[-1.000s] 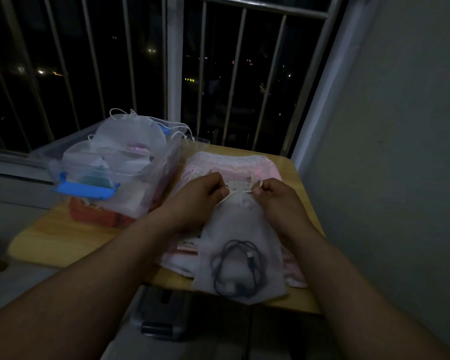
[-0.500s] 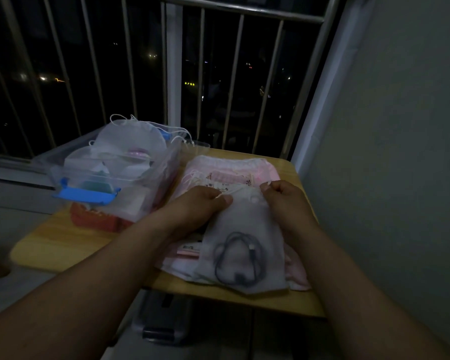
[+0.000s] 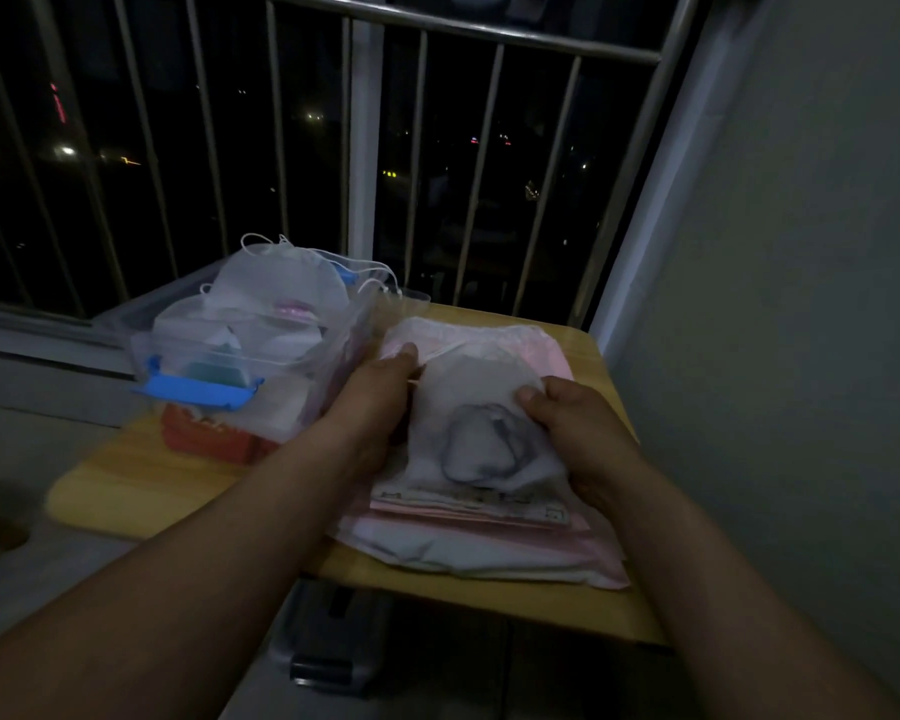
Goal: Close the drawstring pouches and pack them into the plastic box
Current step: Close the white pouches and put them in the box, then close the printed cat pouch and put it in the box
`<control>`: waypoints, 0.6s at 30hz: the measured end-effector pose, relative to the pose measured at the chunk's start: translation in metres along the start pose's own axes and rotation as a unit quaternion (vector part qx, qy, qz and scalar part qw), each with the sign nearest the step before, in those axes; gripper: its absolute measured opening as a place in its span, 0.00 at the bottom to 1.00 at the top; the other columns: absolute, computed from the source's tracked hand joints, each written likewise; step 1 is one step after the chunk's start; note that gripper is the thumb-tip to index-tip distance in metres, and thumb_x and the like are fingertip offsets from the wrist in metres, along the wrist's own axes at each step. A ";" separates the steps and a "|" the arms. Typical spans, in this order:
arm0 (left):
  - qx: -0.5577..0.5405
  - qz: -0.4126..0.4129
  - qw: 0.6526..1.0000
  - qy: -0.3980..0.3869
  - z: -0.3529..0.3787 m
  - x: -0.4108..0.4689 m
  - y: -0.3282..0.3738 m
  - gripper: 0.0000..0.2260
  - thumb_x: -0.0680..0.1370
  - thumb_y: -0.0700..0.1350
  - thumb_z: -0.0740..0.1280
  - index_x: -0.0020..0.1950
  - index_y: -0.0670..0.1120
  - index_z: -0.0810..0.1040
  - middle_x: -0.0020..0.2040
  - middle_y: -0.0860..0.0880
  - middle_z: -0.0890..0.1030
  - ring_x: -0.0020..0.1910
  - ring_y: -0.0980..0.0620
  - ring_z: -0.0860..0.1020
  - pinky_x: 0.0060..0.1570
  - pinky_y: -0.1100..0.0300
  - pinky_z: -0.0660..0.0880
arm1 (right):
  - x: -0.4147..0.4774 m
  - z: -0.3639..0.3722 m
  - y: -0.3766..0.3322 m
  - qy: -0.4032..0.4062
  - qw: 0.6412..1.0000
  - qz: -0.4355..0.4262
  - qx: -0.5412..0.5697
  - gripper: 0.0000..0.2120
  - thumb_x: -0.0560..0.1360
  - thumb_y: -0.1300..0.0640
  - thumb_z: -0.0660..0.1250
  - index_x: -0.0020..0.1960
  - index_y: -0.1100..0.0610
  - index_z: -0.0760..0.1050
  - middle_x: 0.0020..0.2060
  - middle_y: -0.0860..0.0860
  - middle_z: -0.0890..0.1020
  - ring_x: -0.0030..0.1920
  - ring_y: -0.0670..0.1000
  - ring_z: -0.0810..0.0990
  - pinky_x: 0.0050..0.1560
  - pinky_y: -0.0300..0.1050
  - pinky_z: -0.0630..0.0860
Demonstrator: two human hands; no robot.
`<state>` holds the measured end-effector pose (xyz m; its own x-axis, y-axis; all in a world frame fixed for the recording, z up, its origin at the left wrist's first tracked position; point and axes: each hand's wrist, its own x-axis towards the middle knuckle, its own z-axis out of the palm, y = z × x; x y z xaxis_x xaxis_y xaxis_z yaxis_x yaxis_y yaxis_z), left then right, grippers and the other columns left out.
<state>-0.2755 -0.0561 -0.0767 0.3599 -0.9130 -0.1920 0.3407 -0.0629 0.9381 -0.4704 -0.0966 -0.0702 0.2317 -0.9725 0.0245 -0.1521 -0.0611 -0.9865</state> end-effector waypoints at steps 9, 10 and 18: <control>0.053 -0.030 0.998 -0.016 -0.009 -0.019 0.004 0.16 0.85 0.46 0.55 0.62 0.40 0.77 0.35 0.43 0.82 0.28 0.48 0.77 0.32 0.59 0.72 | 0.020 0.017 -0.050 0.050 0.988 -0.069 0.126 0.09 0.85 0.57 0.62 0.53 0.55 0.81 0.47 0.55 0.87 0.48 0.57 0.85 0.49 0.51 0.81; 0.051 -0.029 0.998 -0.012 -0.015 -0.021 0.007 0.16 0.85 0.47 0.54 0.62 0.40 0.76 0.35 0.44 0.82 0.28 0.48 0.77 0.31 0.59 0.72 | 0.025 0.029 -0.062 0.039 0.985 -0.071 0.150 0.09 0.85 0.57 0.62 0.54 0.55 0.81 0.49 0.55 0.86 0.48 0.56 0.85 0.48 0.51 0.81; 0.068 -0.043 0.997 -0.012 -0.014 -0.019 0.009 0.17 0.87 0.50 0.53 0.62 0.40 0.75 0.40 0.42 0.83 0.29 0.49 0.79 0.32 0.60 0.73 | 0.043 0.112 -0.141 -0.022 0.961 -0.055 0.270 0.08 0.85 0.59 0.63 0.56 0.58 0.80 0.50 0.58 0.87 0.47 0.57 0.87 0.50 0.54 0.85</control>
<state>-0.2675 -0.0336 -0.0689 0.3127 -0.9115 -0.2670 0.2477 -0.1931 0.9494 -0.3311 -0.1045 0.0517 0.2595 -0.9558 0.1380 0.3927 -0.0261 -0.9193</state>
